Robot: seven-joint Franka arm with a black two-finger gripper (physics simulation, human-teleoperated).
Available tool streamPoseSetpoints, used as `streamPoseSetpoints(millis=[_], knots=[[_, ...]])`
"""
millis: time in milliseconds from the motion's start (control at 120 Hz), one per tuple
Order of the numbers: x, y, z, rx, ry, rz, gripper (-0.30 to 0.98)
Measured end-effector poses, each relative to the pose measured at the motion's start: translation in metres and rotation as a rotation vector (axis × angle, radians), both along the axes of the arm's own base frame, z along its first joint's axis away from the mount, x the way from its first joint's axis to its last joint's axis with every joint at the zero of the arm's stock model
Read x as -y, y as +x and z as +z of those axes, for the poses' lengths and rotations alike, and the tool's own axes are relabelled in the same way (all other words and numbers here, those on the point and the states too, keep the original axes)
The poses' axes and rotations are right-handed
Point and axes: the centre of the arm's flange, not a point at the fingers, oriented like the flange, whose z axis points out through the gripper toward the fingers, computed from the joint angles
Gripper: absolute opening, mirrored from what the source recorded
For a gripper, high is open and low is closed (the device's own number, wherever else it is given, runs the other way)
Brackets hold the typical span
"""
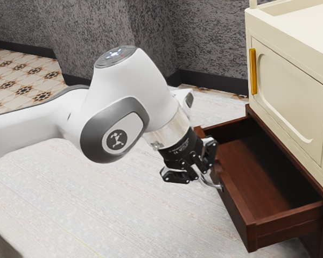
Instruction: Pull the drawer handle with one arm to open the drawer
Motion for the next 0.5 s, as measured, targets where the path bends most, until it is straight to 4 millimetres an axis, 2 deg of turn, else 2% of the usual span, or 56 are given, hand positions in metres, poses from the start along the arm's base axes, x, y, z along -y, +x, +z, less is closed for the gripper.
streamPoseSetpoints(millis=[500], knots=[[-0.016, -0.019, 0.001, -0.004, -0.001, 0.019, -0.10]])
